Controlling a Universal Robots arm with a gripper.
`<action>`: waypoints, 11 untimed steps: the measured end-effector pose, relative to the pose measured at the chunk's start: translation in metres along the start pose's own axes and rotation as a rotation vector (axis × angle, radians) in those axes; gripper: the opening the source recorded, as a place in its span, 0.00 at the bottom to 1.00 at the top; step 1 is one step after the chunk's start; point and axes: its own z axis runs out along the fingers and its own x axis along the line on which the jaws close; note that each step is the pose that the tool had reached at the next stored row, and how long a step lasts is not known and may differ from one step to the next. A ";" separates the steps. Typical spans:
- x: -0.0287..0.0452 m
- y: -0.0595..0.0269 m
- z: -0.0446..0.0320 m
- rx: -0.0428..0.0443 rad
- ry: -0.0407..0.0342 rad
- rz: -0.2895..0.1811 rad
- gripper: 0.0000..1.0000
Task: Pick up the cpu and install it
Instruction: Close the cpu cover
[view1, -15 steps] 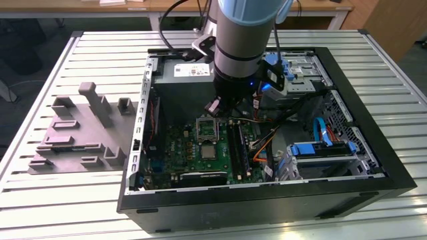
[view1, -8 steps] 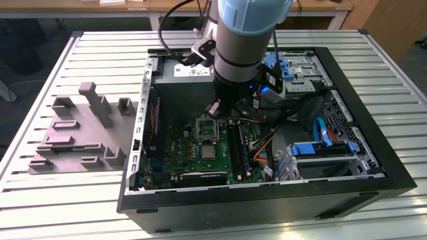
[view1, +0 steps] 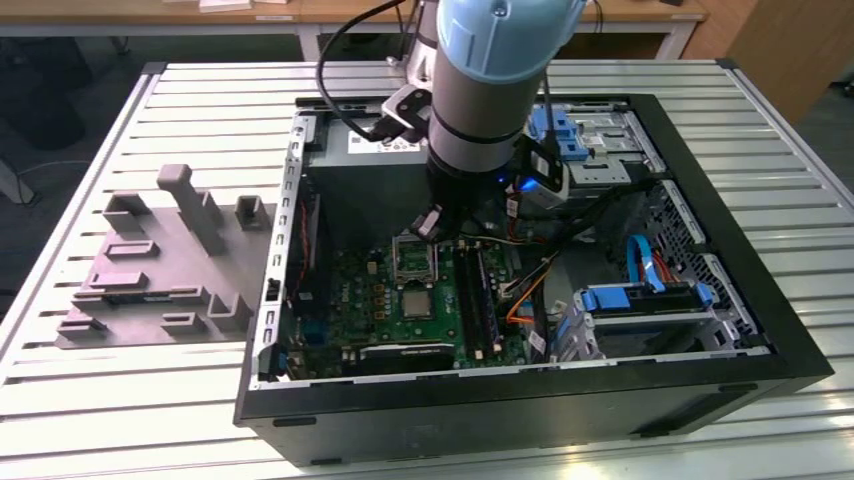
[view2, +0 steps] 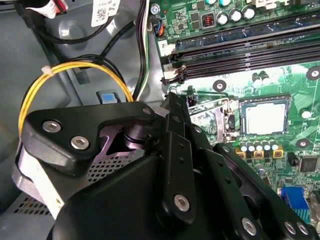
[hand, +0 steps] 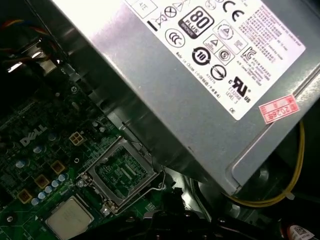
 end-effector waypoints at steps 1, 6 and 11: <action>0.0001 -0.0003 0.0014 0.0000 0.0000 0.000 0.11; -0.0015 -0.0011 0.0068 -0.0004 0.0000 -0.002 0.11; -0.0029 -0.0001 0.0117 -0.0017 -0.0002 -0.008 0.11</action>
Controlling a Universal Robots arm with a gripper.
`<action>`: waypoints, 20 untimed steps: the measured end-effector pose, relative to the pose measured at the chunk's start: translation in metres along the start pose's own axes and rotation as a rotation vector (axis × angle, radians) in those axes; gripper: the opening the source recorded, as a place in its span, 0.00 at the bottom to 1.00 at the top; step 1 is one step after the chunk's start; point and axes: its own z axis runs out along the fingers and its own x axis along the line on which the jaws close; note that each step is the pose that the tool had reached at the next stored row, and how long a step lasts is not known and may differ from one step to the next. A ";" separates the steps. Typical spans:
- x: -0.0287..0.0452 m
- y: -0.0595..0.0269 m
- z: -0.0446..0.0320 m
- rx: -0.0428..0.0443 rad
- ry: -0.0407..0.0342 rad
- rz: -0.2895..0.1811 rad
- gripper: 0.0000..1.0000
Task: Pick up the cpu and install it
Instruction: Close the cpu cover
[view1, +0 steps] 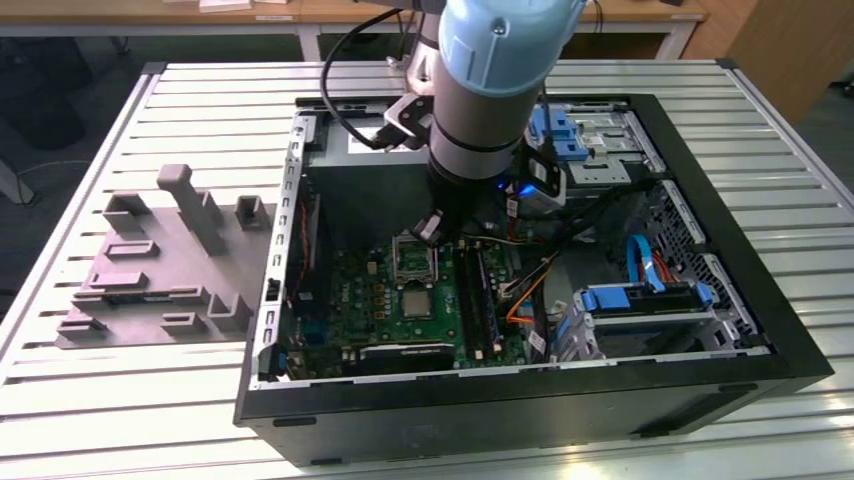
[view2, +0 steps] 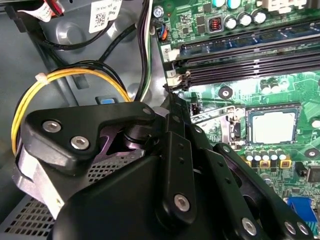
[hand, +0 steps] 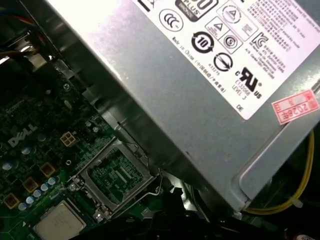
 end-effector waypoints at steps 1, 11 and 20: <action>-0.0004 0.0004 0.0007 -0.0001 0.0003 -0.001 0.11; -0.0030 0.0064 0.0083 -0.0025 0.0026 -0.017 0.11; -0.0030 0.0074 0.0110 0.0053 0.0188 -0.035 0.11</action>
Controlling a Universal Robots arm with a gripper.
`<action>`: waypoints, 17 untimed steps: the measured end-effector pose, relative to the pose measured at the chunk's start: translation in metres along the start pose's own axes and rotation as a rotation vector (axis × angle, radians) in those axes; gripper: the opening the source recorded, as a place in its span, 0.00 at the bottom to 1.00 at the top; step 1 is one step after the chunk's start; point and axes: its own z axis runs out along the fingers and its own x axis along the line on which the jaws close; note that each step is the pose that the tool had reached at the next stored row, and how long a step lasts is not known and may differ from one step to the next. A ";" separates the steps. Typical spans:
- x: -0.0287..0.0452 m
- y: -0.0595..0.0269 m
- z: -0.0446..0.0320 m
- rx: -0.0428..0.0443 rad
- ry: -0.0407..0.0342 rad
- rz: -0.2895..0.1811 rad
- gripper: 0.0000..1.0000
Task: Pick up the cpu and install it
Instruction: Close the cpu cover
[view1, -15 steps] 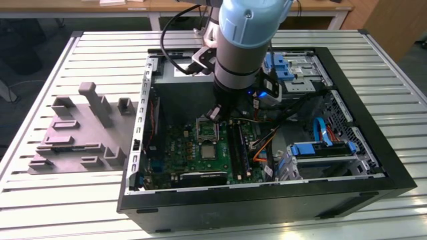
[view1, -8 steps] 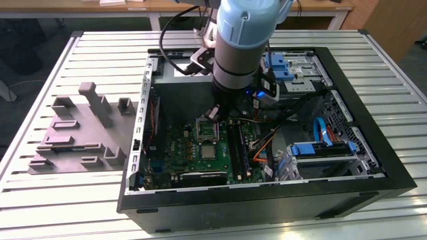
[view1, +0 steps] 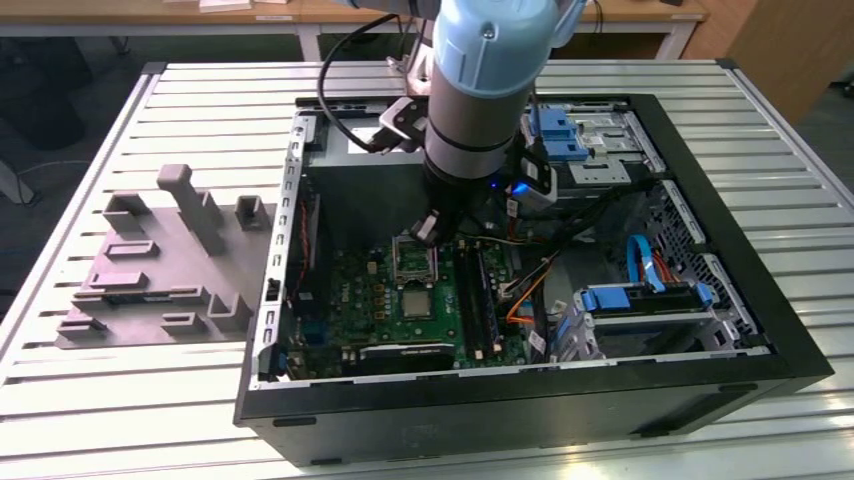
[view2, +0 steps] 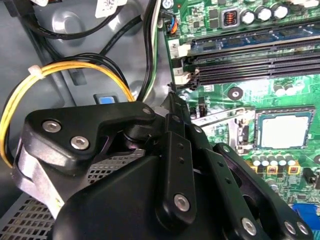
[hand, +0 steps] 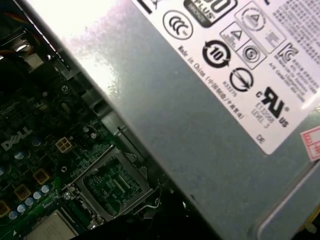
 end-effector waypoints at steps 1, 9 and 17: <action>0.0000 0.0000 0.0001 0.0010 0.0029 -0.002 0.11; -0.0005 0.0005 -0.0021 -0.0031 0.0124 -0.012 0.11; -0.0011 0.0013 -0.0072 -0.0047 0.0311 -0.015 0.11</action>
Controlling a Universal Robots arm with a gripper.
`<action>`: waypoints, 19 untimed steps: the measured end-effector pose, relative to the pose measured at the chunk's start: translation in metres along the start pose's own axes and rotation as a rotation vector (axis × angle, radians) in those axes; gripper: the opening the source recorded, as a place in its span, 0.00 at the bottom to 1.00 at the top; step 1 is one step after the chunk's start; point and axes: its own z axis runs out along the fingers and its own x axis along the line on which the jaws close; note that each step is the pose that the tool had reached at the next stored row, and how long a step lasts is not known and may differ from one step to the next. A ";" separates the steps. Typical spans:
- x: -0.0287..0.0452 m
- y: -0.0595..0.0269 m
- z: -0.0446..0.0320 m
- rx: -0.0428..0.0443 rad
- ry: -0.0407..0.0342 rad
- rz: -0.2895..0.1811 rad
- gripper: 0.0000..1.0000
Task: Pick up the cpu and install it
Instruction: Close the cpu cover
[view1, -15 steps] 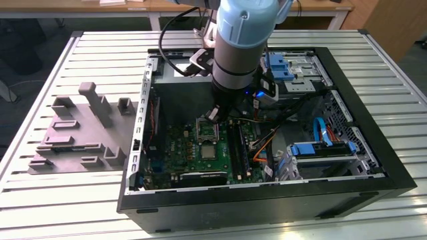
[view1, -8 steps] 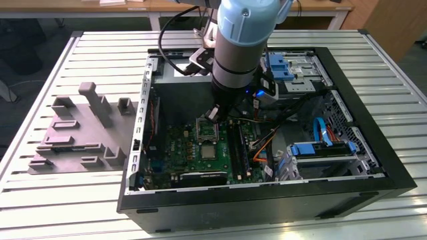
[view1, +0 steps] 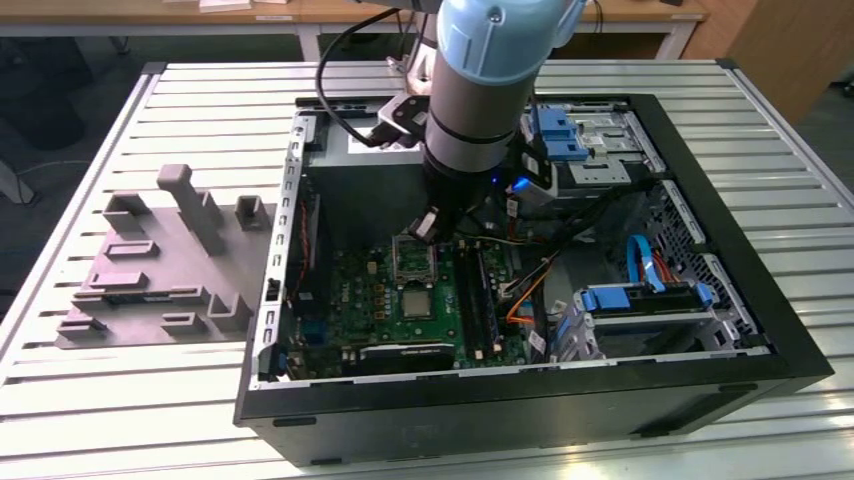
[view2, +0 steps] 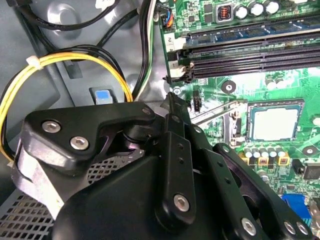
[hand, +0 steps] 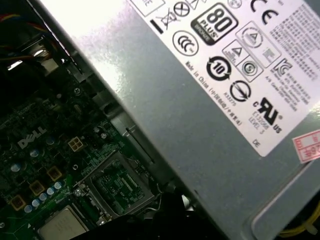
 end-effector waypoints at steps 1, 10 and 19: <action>-0.0001 0.0002 -0.0011 -0.0010 0.0018 0.000 0.11; -0.0011 0.0016 -0.0088 -0.0071 0.0122 -0.009 0.11; -0.0020 0.0026 -0.0141 -0.0069 0.0202 -0.038 0.11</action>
